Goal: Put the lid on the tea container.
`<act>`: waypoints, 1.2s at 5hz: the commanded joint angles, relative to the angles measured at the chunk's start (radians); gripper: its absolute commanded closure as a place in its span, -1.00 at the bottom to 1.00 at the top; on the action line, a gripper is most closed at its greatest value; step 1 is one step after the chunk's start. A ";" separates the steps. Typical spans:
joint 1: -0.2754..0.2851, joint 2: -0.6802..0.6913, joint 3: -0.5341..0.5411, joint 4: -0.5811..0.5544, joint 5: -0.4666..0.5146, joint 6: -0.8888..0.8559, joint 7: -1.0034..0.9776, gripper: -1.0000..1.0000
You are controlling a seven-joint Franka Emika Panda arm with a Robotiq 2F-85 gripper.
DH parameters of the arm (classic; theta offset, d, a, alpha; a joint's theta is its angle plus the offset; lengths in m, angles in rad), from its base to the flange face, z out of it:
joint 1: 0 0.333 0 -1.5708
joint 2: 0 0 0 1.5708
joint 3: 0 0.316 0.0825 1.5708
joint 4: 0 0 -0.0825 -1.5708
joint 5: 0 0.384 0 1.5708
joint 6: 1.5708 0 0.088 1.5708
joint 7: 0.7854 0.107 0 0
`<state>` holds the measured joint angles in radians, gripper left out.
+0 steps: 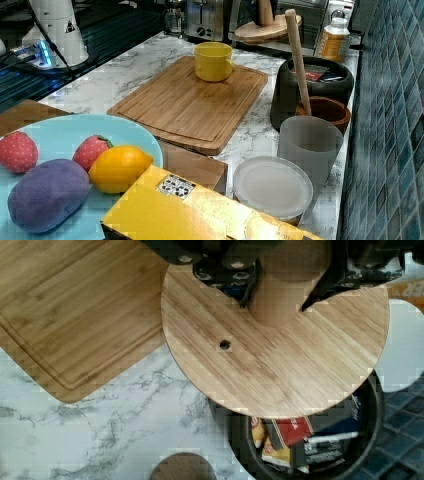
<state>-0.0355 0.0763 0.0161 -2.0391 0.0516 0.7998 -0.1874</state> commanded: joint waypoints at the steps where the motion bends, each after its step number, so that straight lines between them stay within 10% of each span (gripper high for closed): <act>1: 0.022 0.120 0.014 0.503 -0.052 -0.126 0.123 1.00; 3: 0.133 0.257 -0.103 0.665 -0.095 -0.200 0.158 1.00; 6: 0.067 0.329 -0.017 0.693 0.007 -0.141 0.030 1.00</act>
<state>0.0142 0.4707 -0.0321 -1.5576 -0.0050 0.5938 -0.0945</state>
